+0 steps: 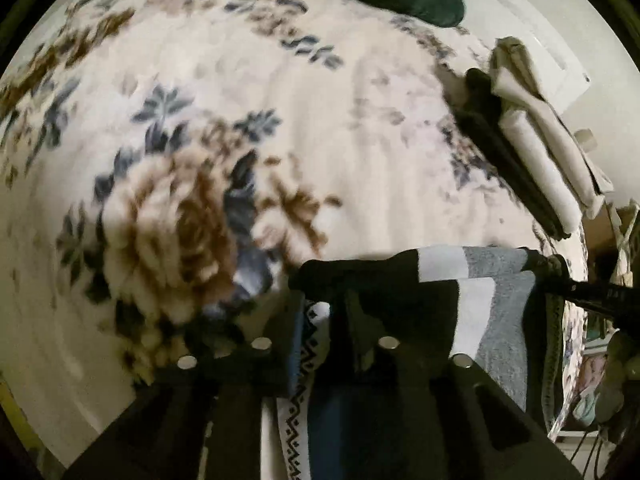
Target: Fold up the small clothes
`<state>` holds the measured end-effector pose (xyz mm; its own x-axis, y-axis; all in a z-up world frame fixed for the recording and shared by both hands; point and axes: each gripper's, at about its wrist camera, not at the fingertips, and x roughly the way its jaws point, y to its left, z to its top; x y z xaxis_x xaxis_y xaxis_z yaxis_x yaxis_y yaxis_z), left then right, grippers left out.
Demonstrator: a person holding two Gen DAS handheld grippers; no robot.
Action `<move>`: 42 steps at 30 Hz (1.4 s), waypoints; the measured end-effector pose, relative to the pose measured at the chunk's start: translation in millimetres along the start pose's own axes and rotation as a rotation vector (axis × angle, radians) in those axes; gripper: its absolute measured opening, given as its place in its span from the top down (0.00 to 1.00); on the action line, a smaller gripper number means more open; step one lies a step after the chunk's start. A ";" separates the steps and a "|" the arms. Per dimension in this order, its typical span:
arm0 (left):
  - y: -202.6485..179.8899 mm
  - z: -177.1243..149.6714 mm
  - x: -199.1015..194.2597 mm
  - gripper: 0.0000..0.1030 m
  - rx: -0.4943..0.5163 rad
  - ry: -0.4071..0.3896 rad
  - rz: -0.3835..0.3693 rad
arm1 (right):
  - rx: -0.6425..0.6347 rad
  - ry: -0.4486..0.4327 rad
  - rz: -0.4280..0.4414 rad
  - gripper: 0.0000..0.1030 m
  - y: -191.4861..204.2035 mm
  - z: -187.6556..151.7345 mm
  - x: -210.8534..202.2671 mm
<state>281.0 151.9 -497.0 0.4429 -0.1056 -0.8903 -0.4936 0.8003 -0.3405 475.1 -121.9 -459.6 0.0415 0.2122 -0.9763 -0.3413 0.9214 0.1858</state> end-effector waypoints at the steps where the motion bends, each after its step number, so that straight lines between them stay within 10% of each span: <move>1: -0.2 0.9 -5.3 0.87 -0.002 -0.015 -0.009 | 0.005 -0.015 0.003 0.88 -0.2 0.0 -4.6; 12: -1.8 35.3 -8.8 0.89 -0.059 -0.033 -0.070 | 0.079 -0.144 0.016 0.90 -9.5 16.5 -47.9; 18: 10.7 56.7 32.1 0.81 -0.103 0.084 -0.121 | 0.123 0.050 -0.025 0.87 -24.6 30.3 11.9; 23: 35.6 47.6 -0.2 0.51 -0.176 0.075 -0.190 | 0.257 0.114 0.126 0.48 -56.6 8.7 3.9; 31: 57.5 -24.3 -25.3 0.48 -0.245 0.138 -0.187 | 0.497 0.263 0.273 0.37 -107.2 -100.4 6.2; 33: 54.6 -38.8 -22.0 0.48 -0.239 0.169 -0.180 | 0.540 0.288 0.315 0.39 -110.0 -120.8 19.3; 35: 50.9 -49.9 -17.1 0.48 -0.236 0.201 -0.188 | 0.551 0.268 0.336 0.81 -106.4 -134.1 22.7; 42: 36.9 -59.2 -20.4 0.48 -0.211 0.221 -0.222 | 0.553 0.165 0.280 0.85 -102.2 -150.3 -20.7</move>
<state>209.5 148.6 -509.3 0.3958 -0.4059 -0.8238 -0.5572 0.6069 -0.5668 368.0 -269.4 -475.0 -0.1389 0.4572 -0.8785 0.2184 0.8794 0.4231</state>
